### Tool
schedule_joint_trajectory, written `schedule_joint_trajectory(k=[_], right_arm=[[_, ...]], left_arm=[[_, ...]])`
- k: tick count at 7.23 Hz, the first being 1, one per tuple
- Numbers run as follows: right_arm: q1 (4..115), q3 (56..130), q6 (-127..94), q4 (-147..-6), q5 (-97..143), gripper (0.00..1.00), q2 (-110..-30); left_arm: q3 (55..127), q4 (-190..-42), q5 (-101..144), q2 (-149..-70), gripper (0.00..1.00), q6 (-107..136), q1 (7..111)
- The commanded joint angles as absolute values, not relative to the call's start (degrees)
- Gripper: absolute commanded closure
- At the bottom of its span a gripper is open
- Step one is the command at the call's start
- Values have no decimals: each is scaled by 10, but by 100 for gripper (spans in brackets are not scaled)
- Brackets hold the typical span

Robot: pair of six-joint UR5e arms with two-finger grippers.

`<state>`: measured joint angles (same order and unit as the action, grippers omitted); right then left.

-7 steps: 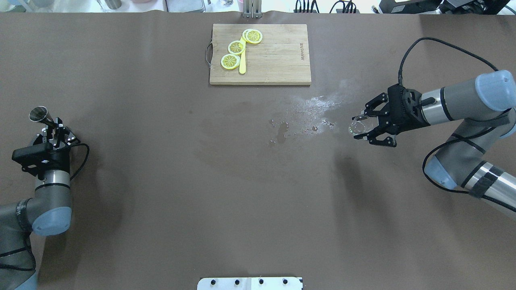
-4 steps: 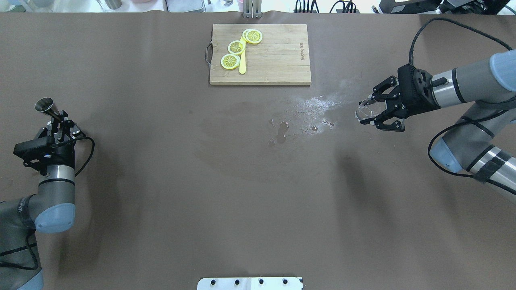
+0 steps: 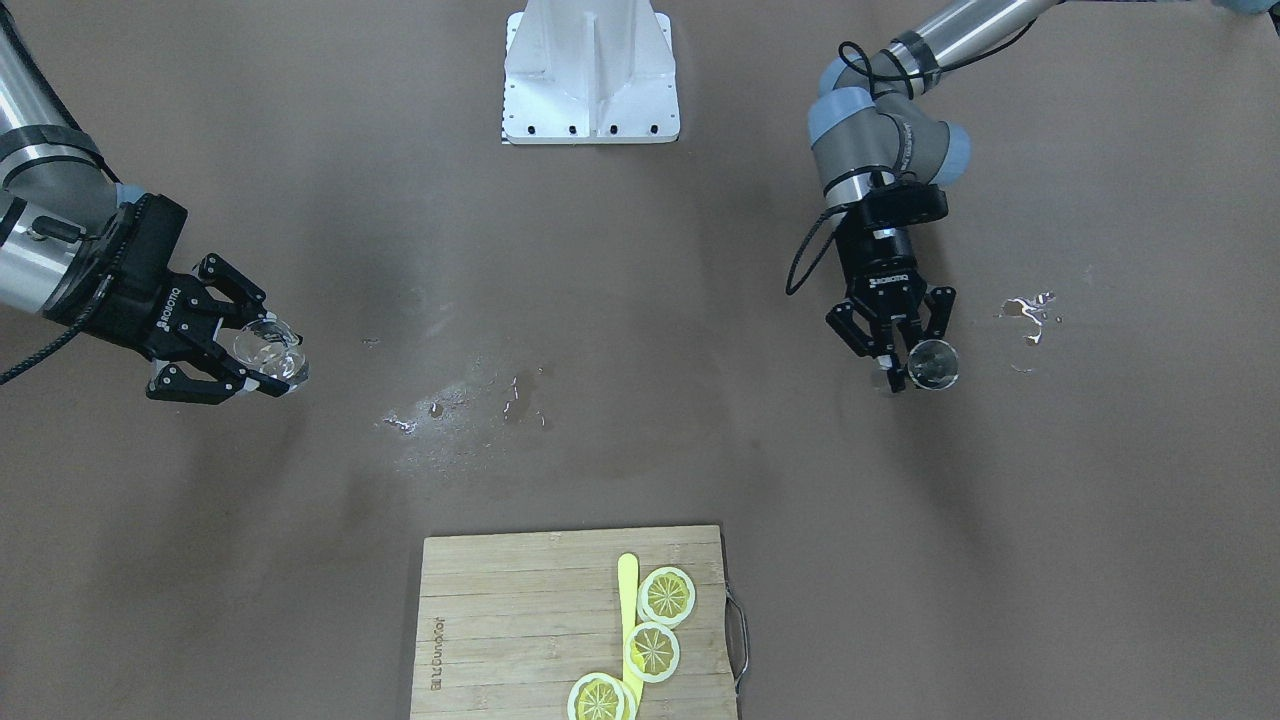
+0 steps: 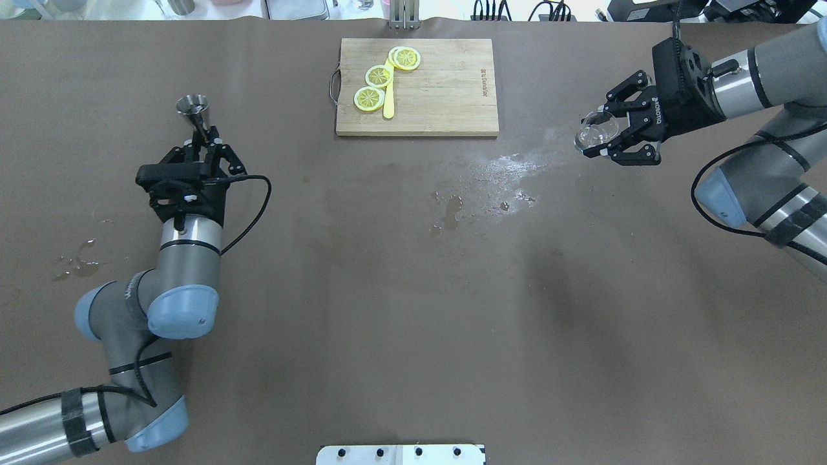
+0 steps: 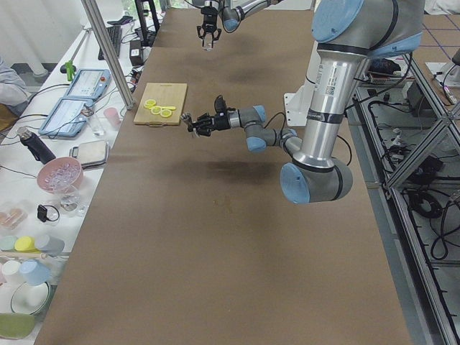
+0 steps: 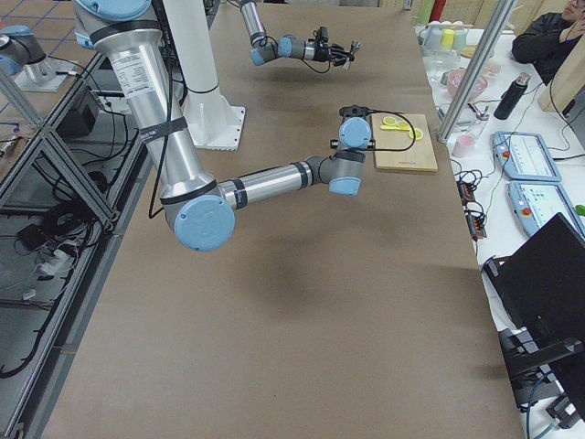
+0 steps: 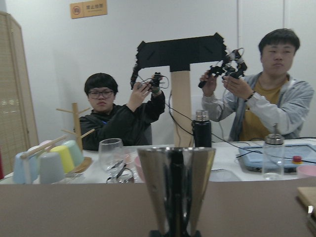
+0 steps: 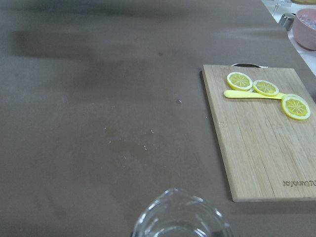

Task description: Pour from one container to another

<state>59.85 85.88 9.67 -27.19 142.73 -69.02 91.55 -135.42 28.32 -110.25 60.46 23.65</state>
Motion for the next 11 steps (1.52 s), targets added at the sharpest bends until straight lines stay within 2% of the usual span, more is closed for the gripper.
schedule_joint_trajectory(k=[1, 2, 5, 7, 9, 11], right_arm=[[615, 964, 91, -414, 1448, 100, -689], [632, 982, 91, -444, 1468, 100, -689], [665, 996, 99, -476, 1501, 100, -686], [657, 1029, 143, -555, 1460, 100, -684], [655, 1044, 181, -652, 1458, 100, -641], [653, 1044, 176, -657, 1462, 100, -634]], left_arm=[[896, -1353, 338, -1210, 100, 524, 244], [879, -1351, 347, -1261, 100, 512, 250], [880, -1360, 390, -1327, 100, 373, 250], [877, -1392, 402, -1330, 100, 371, 237], [853, -1395, 433, -1352, 100, 371, 221], [800, -1394, 506, -1387, 100, 371, 221]])
